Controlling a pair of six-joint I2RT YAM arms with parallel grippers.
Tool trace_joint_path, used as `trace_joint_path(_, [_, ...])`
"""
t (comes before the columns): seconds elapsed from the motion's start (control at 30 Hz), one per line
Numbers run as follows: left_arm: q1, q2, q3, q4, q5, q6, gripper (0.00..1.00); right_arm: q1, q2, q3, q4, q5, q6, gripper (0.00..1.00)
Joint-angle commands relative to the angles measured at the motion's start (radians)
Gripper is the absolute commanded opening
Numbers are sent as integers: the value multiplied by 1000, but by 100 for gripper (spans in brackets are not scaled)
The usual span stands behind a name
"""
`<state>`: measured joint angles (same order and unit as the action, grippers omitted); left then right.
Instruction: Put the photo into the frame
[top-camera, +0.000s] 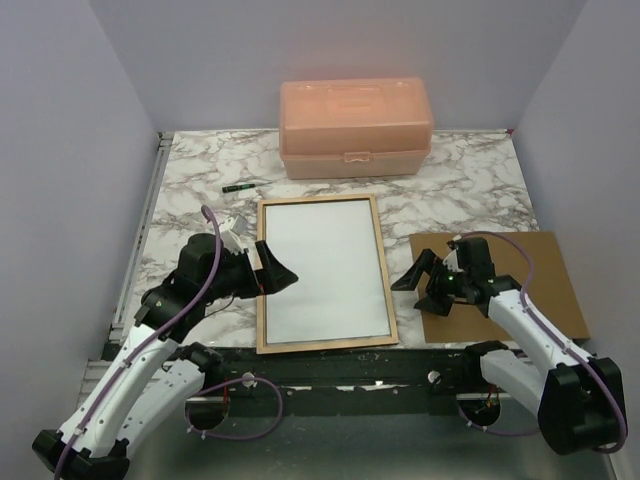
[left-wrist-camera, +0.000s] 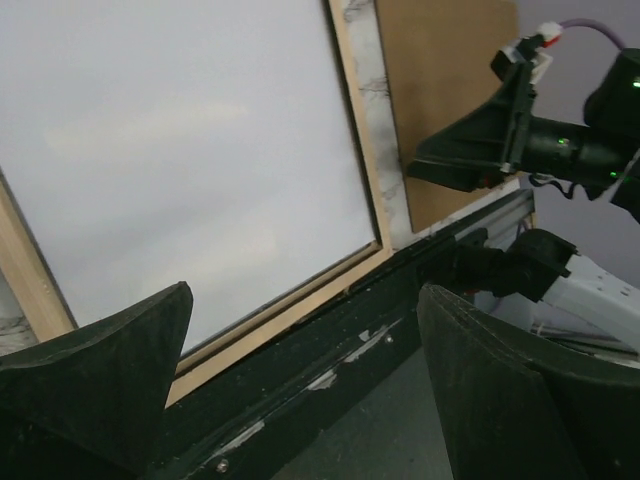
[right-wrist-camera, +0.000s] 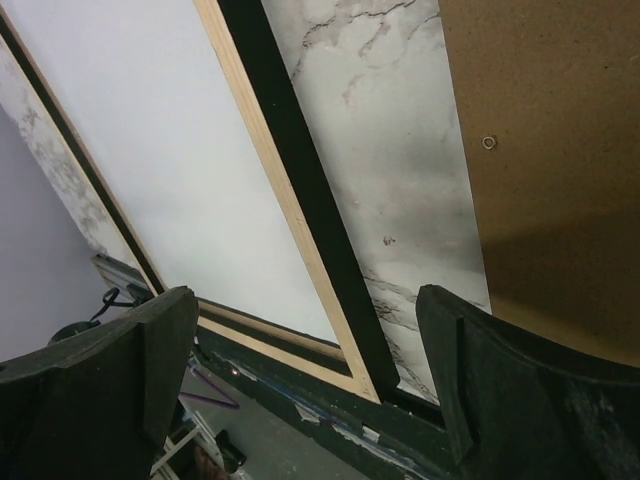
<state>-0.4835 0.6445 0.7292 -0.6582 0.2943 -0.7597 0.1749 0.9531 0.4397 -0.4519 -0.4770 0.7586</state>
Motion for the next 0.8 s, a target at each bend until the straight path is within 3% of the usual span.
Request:
trace_joint_path(0.0, [5,-44,-11,131,148,-65,98,13,55,-16,100,-48,22,99])
trace_joint_path(0.2, [6,-70,-59,238,210,-127,99,107,136,-25,203,-29,83,99])
trace_joint_path(0.53, [5,-35,-83,250,209,-158,98,335,338,23,361,52,180,99])
trace_joint_path(0.77, [3,0,-117,255,209,-185,98,368,320,95,271,151,153,100])
